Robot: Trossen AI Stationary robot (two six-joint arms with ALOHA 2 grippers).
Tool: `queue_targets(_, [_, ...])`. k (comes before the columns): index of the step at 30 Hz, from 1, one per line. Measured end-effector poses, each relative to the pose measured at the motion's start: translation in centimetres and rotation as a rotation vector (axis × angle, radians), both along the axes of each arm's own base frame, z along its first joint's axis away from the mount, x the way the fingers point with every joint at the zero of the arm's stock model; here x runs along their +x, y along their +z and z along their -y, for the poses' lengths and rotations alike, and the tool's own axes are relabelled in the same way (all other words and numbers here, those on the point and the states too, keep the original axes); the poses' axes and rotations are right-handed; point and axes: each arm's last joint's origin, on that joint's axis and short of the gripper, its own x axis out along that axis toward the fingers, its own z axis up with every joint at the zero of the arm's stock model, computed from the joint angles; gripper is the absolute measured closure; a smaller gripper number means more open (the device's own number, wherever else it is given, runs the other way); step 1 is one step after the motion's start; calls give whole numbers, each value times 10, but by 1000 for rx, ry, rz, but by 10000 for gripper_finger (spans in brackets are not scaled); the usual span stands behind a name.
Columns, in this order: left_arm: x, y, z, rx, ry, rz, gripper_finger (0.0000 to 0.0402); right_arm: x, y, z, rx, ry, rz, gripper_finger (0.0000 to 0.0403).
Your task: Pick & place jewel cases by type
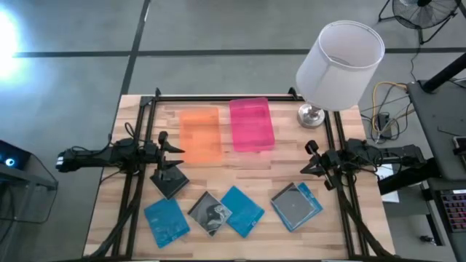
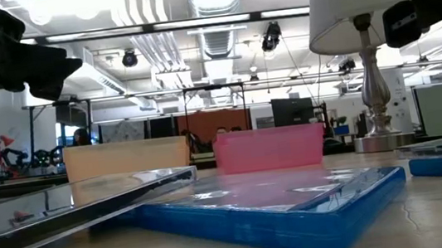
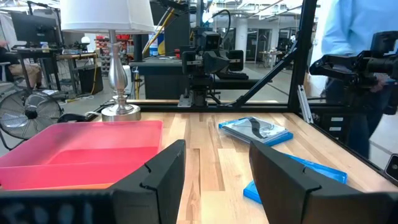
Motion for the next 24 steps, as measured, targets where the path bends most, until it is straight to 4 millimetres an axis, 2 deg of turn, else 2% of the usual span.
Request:
queue_targets(14, [0, 0, 0, 0, 0, 0, 239, 0, 0, 0, 17, 2, -7, 394])
queue_targets(17, [0, 0, 0, 0, 0, 0, 239, 0, 0, 0, 174, 15, -67, 394])
queue_targets(24, [0, 0, 0, 0, 0, 0, 239, 1, 0, 1, 741, 34, -284, 394])
